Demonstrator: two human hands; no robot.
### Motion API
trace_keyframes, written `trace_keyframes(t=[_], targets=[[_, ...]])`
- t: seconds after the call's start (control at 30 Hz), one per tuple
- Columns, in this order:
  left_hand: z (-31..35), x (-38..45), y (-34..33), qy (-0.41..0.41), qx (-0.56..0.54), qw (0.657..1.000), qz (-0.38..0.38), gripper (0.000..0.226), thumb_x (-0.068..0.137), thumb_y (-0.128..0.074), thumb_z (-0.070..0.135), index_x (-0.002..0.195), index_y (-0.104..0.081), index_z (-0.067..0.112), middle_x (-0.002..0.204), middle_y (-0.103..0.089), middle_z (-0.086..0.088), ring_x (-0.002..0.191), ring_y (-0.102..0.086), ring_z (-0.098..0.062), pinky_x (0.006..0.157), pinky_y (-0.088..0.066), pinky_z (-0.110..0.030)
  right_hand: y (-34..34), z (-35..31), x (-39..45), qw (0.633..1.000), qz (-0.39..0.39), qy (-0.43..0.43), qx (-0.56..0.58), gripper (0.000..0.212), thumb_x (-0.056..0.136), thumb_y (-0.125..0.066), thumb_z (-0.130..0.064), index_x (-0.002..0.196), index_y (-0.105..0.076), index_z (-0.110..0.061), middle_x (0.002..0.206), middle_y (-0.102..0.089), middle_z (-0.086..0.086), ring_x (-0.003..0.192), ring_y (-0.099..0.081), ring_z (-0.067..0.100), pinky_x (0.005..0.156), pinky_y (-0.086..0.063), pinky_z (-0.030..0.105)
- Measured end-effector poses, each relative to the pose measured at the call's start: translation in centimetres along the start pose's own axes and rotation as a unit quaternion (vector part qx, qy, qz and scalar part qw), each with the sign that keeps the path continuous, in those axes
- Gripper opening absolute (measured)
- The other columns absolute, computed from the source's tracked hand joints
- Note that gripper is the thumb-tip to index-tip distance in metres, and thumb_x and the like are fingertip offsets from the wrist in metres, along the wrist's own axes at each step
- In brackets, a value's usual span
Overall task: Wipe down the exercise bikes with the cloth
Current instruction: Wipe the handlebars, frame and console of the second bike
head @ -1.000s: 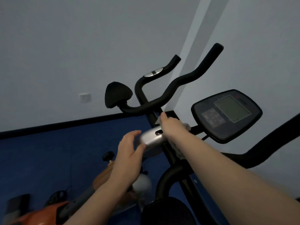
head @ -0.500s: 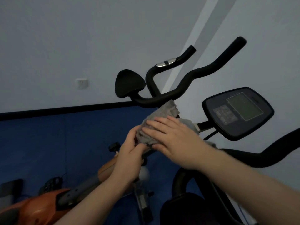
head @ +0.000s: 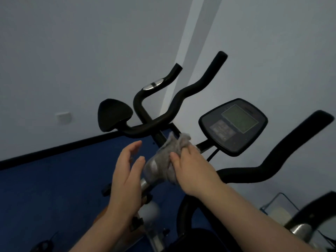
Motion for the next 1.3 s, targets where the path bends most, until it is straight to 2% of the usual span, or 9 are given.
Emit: trace_keyframes(t=[0.1,0.33,0.5,0.73,0.8,0.87,1.07,1.2,1.3], targets=[[0.9,0.7,-1.3,-0.027,0.019,0.999,-0.026,0.038,0.088,-0.043,0.036,0.125,-0.053,0.034,0.125,-0.053,0.024,0.118,-0.046,0.01,0.097,-0.037,-0.02,1.9,1.2,3.2,0.997,-0.057,-0.049,0.0,0.046,0.101,-0.029,-0.021,0.144,-0.022,-0.005,0.151,-0.02,0.026,0.136,-0.026,0.04,0.112,-0.026,0.046],[2.5,4.0,-4.5,-0.101,0.033,0.991,-0.081,0.033,0.089,-0.044,0.033,0.12,-0.055,0.036,0.119,-0.057,0.019,0.116,-0.05,0.003,0.094,-0.041,-0.026,1.2,0.1,1.1,0.973,0.141,-0.079,0.165,0.029,0.099,-0.037,-0.035,0.111,-0.056,-0.016,0.123,-0.057,0.011,0.112,-0.053,0.03,0.077,-0.039,0.033],[3.6,7.1,-7.4,-0.104,0.077,0.98,-0.149,0.024,0.096,-0.046,0.028,0.117,-0.055,0.035,0.116,-0.057,0.021,0.11,-0.051,0.008,0.091,-0.043,-0.022,5.9,7.1,1.0,0.963,0.1,-0.147,0.205,0.02,0.093,-0.051,-0.019,0.076,-0.062,-0.018,0.086,-0.065,0.007,0.089,-0.061,0.024,0.067,-0.038,0.025],[2.6,7.3,-9.4,-0.127,0.368,0.891,-0.235,0.03,0.097,-0.04,0.034,0.123,-0.055,0.032,0.121,-0.059,0.013,0.105,-0.053,-0.007,0.086,-0.042,-0.022,10.4,15.0,2.8,0.885,0.404,-0.174,0.15,0.019,0.096,-0.048,-0.023,0.101,-0.066,-0.021,0.102,-0.069,0.004,0.097,-0.061,0.027,0.073,-0.04,0.028],[2.6,7.3,-9.5,-0.145,0.392,0.881,-0.224,0.028,0.096,-0.036,0.035,0.115,-0.057,0.033,0.112,-0.06,0.015,0.098,-0.052,-0.005,0.081,-0.04,-0.021,9.1,15.0,5.5,0.917,0.363,-0.127,0.103,0.032,0.098,-0.045,-0.022,0.127,-0.059,-0.022,0.132,-0.059,0.003,0.122,-0.051,0.022,0.096,-0.041,0.031],[2.5,7.2,-9.6,-0.155,0.399,0.876,-0.224,0.025,0.096,-0.034,0.036,0.107,-0.057,0.033,0.104,-0.059,0.017,0.094,-0.05,-0.004,0.081,-0.04,-0.021,6.6,14.4,8.1,0.962,0.244,-0.12,0.0,0.049,0.102,-0.03,-0.031,0.15,-0.027,-0.02,0.159,-0.021,0.006,0.146,-0.015,0.021,0.118,-0.015,0.04],[2.3,7.3,-9.4,-0.177,0.409,0.863,-0.237,0.023,0.095,-0.033,0.039,0.09,-0.055,0.035,0.086,-0.057,0.016,0.081,-0.049,-0.003,0.076,-0.041,-0.023,2.9,12.8,7.2,0.991,0.035,-0.025,-0.126,0.068,0.1,-0.019,-0.047,0.149,0.02,-0.019,0.155,0.028,0.002,0.143,0.026,0.019,0.114,0.014,0.039],[2.3,7.2,-9.2,-0.18,0.413,0.859,-0.245,0.025,0.096,-0.033,0.039,0.091,-0.057,0.034,0.087,-0.058,0.017,0.08,-0.05,-0.002,0.077,-0.042,-0.022,3.6,15.9,3.9,0.97,-0.035,-0.176,-0.164,0.073,0.097,-0.01,-0.056,0.142,0.032,-0.016,0.143,0.042,0.003,0.139,0.032,0.023,0.115,0.012,0.041],[2.1,7.3,-9.5,-0.177,0.415,0.857,-0.247,0.025,0.097,-0.033,0.038,0.096,-0.058,0.033,0.093,-0.059,0.017,0.084,-0.051,-0.001,0.08,-0.042,-0.022,5.6,17.3,6.2,0.95,0.051,-0.295,-0.092,0.074,0.097,-0.009,-0.056,0.144,0.028,-0.012,0.151,0.035,0.009,0.142,0.028,0.026,0.118,0.01,0.043]])
Point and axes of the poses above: each hand's wrist, its own x-axis towards the middle knuckle, its own y-axis out of the back of the hand, z = x × y, the point moved 1 cm from there along x, towards the middle knuckle
